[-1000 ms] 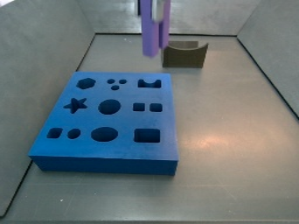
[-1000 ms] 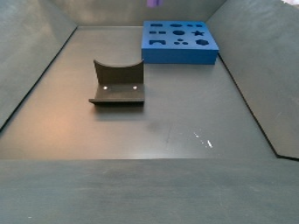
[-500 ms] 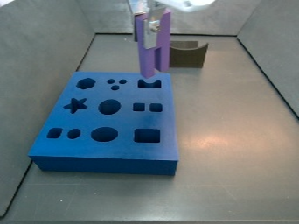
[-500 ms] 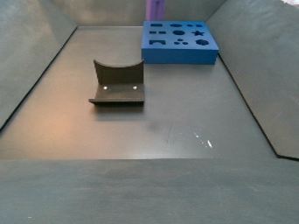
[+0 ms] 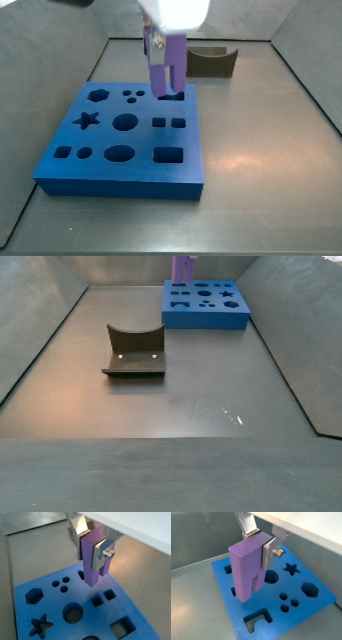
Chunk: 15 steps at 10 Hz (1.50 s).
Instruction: Insert the double-square object.
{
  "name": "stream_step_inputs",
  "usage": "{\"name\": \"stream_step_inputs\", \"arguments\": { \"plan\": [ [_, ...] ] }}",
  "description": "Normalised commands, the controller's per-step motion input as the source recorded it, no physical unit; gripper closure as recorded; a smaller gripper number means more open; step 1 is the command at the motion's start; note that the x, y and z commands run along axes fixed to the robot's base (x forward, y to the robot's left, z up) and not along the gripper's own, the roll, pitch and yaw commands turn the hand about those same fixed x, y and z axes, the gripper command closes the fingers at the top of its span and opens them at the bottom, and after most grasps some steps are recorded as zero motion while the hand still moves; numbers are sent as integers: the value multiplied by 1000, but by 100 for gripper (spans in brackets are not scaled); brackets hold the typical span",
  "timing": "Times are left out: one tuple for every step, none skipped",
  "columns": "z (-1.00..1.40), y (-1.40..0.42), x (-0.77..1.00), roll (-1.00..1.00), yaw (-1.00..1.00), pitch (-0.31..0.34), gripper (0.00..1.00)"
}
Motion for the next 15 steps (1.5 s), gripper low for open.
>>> {"name": "stream_step_inputs", "arguments": {
  "plan": [
    [-354, 0, 0, -24, -1000, 0, 100],
    [-360, 0, 0, -20, -1000, 0, 100],
    [-266, -83, 0, -1, -1000, 26, 100],
    [-211, -537, 0, 76, -617, 99, 100],
    [-120, -251, 51, 23, -229, 26, 100],
    [-97, -109, 54, 66, -129, 34, 100],
    [-143, -63, 54, 119, 0, 49, 100],
    [-286, -94, 91, 33, -3, 6, 100],
    [-343, -203, 103, -10, 0, 20, 100],
    [-294, -197, 251, 0, 0, 70, 100],
    [-309, -69, 360, 34, -54, 139, 100],
    [-331, 0, 191, 71, -14, 141, 100],
    [-334, 6, 0, 90, 0, 104, 100],
    [-360, 17, 0, 40, 0, 59, 100],
    [-477, 26, 0, 44, -6, 37, 100]
  ]
}}
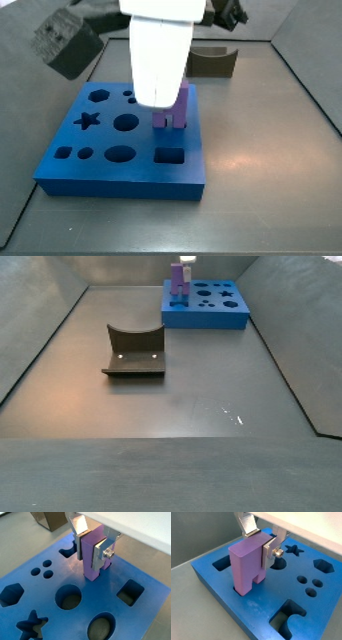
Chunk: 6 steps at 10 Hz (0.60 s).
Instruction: Insert the double-square object.
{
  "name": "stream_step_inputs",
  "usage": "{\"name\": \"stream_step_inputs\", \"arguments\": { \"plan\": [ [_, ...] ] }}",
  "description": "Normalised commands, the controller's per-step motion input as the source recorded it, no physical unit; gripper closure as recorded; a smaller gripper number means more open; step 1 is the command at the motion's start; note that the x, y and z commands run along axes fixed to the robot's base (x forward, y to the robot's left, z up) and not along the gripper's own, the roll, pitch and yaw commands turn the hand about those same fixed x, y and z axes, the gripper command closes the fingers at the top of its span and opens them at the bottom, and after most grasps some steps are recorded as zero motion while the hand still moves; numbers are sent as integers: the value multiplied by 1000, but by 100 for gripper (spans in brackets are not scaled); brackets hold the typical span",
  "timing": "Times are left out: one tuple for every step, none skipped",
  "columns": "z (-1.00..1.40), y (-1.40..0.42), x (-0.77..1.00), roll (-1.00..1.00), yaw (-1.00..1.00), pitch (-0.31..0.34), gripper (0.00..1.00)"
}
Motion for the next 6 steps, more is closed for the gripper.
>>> {"name": "stream_step_inputs", "arguments": {
  "plan": [
    [-497, 54, -29, 61, 0, 26, 100],
    [-469, 134, -57, 33, 0, 7, 100],
    [-377, 123, -63, 30, 0, 9, 100],
    [-243, 26, -26, 0, 0, 0, 100],
    [0, 0, 0, 16, 0, 0, 100],
    [0, 0, 0, 0, 0, 0, 100]
  ]
}}
